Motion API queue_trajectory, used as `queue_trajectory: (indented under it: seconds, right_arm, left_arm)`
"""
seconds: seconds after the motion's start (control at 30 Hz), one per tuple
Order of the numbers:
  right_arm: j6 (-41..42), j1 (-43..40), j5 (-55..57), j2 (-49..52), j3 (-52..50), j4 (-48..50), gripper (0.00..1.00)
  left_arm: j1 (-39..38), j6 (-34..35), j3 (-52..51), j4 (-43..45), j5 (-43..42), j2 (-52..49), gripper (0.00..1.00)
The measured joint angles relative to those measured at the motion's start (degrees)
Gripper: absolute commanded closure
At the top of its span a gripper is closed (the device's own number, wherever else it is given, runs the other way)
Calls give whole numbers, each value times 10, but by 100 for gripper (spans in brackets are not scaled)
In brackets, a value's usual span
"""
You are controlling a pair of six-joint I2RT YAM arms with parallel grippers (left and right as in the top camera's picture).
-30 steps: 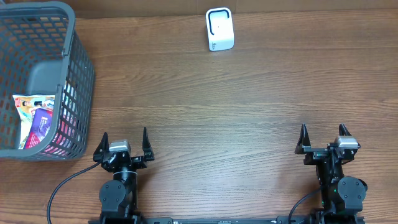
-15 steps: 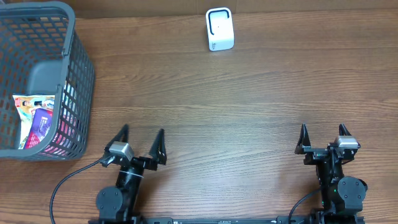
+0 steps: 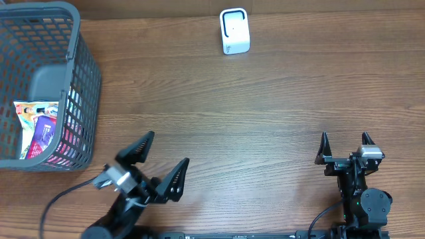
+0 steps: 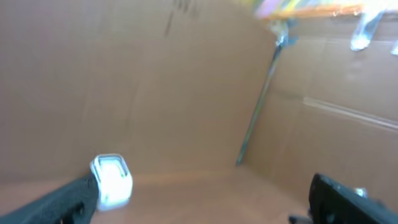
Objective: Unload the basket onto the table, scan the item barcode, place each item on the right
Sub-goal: 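Reach the left gripper into the basket and grasp the purple snack pack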
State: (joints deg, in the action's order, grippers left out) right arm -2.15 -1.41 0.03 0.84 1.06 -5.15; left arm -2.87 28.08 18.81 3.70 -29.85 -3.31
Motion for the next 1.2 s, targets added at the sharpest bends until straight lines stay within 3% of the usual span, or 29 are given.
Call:
queue_trajectory:
  seconds: [0.2,0.4,0.6,0.7,0.9,1.2]
  right_arm:
    - [0,0,0,0,0,0,0]
    - [0,0,0,0,0,0,0]
    - [0,0,0,0,0,0,0]
    - [0,0,0,0,0,0,0]
    - [0,0,0,0,0,0,0]
    - [0,0,0,0,0,0,0]
  left_arm:
    - [0,-92,303,-365,43,-157,0]
    - [0,-198,504,-482,44,-321,0]
    - [0,-243,761,-730,134,-503,0]
    - [0,-253,840,-799,168,-583,0]
    - [49,-189,899,-827,309,-682,0]
    - [344,-108,1013,-735,294,-736,0]
